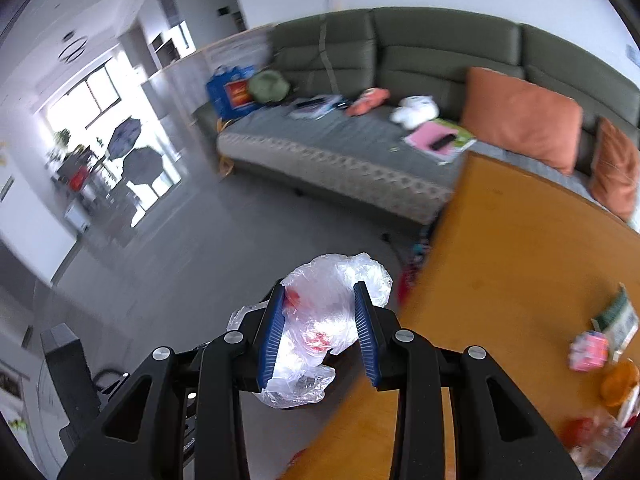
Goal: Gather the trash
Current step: 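Carry both items over the black bin and open both tools to drop them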
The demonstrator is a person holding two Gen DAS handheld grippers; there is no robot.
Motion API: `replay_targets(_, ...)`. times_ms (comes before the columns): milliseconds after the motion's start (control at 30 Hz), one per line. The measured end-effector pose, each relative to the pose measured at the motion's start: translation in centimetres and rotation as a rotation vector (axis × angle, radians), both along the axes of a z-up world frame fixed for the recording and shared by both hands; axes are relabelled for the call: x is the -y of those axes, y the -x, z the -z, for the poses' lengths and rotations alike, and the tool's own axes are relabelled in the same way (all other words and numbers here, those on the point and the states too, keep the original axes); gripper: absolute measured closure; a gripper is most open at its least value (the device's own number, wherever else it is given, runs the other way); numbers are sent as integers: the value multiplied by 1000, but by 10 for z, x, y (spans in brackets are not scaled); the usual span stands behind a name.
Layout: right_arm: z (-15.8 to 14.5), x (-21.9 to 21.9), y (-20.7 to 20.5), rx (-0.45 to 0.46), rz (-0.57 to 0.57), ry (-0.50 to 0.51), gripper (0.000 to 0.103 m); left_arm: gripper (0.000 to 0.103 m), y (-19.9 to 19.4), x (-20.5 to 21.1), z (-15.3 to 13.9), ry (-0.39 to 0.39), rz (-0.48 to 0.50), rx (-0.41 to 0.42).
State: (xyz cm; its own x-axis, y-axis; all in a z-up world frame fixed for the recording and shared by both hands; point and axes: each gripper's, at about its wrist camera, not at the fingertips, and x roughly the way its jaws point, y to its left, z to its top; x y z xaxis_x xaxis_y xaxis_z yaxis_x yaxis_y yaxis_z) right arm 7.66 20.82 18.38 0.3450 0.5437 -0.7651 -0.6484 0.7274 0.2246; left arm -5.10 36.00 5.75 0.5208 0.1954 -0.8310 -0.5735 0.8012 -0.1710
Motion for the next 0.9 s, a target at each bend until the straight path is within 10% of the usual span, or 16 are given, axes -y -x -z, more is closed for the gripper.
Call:
replay_targets(433,45,-138,7,-88,-138,48,65,48,7,-100,40,-16,-117,-122)
replay_targets(600,69,-180,-7,-115,-157,94,44,6,-6,-125,50,-52,-151,-172)
replay_targets(900,78,-179,-15,-106,-160,106,44,6,-7,-138,54,-73,-175,-198)
